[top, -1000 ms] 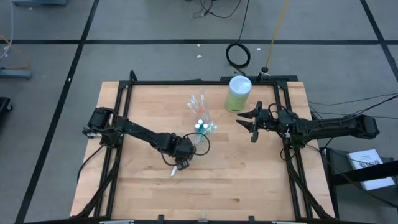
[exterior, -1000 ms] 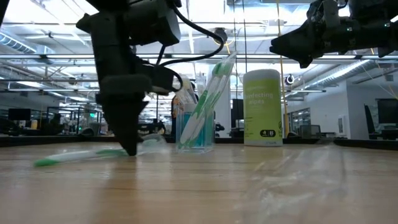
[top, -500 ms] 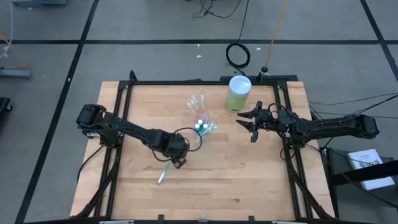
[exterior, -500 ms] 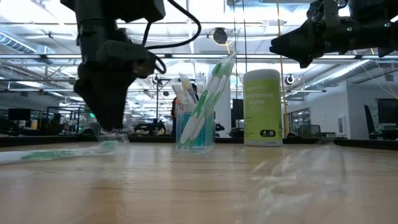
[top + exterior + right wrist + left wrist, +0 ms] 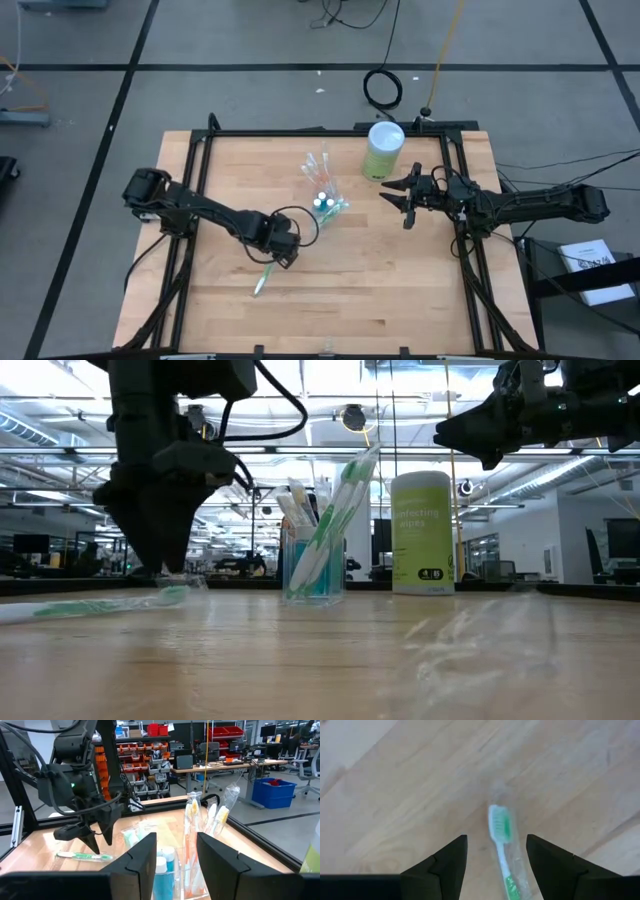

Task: Pick & Place toothbrushing station
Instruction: Put the green toothbrush with the other green toothbrush in the transparent organizer

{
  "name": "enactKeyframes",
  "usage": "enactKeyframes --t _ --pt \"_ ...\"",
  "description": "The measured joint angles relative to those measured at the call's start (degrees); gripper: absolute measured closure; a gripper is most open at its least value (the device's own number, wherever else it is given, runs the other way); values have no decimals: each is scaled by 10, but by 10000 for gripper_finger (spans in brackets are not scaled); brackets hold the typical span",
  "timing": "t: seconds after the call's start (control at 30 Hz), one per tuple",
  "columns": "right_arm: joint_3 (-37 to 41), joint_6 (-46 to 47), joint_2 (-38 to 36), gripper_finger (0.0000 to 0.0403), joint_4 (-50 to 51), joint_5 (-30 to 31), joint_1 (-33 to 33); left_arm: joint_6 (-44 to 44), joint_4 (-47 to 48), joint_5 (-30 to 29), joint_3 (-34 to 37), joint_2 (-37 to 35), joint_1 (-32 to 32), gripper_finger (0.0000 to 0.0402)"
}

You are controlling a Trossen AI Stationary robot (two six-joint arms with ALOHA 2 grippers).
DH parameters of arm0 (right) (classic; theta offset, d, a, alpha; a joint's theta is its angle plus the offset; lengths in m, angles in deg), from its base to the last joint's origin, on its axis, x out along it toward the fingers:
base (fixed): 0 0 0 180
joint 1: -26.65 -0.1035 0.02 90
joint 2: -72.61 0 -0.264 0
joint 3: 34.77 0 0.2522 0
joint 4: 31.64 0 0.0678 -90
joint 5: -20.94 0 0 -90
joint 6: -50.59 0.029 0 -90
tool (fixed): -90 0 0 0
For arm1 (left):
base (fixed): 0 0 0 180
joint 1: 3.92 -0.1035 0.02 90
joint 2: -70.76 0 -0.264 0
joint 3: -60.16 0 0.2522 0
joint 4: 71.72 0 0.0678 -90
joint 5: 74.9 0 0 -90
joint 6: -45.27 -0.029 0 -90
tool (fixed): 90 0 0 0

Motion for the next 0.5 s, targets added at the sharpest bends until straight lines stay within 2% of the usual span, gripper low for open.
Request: enactKeyframes --t 0.23,0.5 --pt "0 0 0 273 0 0 0 28 -7 11 10 20 8 190" --pt "0 0 0 273 2 0 0 12 -51 41 8 59 9 190"
